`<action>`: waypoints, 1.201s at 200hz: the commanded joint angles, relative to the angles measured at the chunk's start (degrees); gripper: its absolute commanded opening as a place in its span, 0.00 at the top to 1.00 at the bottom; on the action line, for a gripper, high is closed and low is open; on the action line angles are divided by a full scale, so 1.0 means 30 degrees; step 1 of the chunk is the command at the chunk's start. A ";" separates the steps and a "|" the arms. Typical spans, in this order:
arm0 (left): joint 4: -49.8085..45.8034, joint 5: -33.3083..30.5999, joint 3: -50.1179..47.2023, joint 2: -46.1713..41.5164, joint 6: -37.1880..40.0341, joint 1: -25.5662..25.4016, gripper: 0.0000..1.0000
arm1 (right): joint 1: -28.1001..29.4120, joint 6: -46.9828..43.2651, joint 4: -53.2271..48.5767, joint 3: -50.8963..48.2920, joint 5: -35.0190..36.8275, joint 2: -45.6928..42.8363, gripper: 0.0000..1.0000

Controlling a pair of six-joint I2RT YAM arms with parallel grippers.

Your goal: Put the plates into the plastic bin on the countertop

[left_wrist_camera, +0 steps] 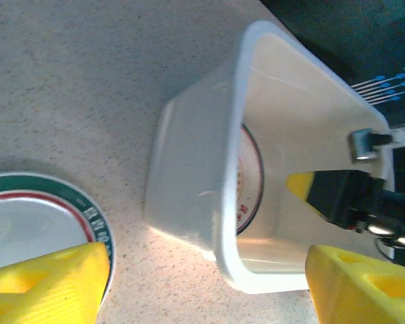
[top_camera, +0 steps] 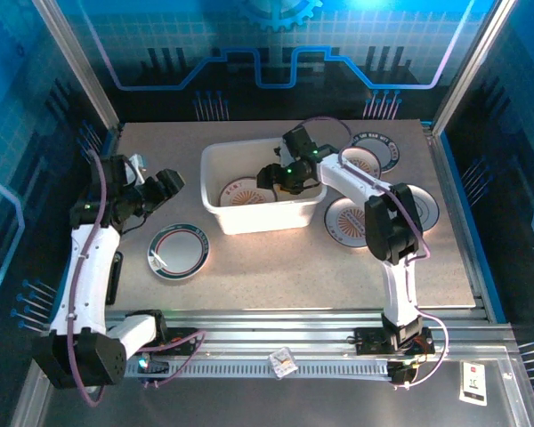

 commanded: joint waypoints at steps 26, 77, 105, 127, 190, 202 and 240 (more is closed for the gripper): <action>-0.2081 -0.1827 -0.1722 -0.1347 -0.0378 0.0579 0.18 | 0.0242 0.0199 0.0171 -0.0727 0.0498 -0.2149 0.15; -0.2775 -0.2472 -0.3944 -0.2327 -0.1788 0.0985 0.13 | 0.0386 0.0050 0.0545 -0.1759 0.0865 -0.3099 0.10; -0.3094 -0.2798 -0.4973 -0.2704 -0.2476 0.1295 0.09 | 0.0469 -0.0082 0.0750 -0.2372 0.1602 -0.4232 0.09; -0.2947 -0.2823 -0.5718 -0.2550 -0.2633 0.1872 0.08 | 0.0479 -0.0208 0.0885 -0.3045 0.1906 -0.5280 0.09; -0.2998 -0.3755 -0.6672 -0.0834 -0.3093 0.3036 0.02 | 0.0393 0.0006 0.2649 -0.5265 0.0995 -0.7349 0.08; -0.3077 -0.4196 -0.6695 -0.0481 -0.3134 0.3117 0.01 | 0.0399 0.0197 0.3163 -0.5688 0.0667 -0.7558 0.08; -0.2654 -0.4888 -0.6929 0.1065 -0.3406 0.3219 0.01 | 0.0300 0.0648 0.4516 -0.7033 -0.0229 -0.8178 0.08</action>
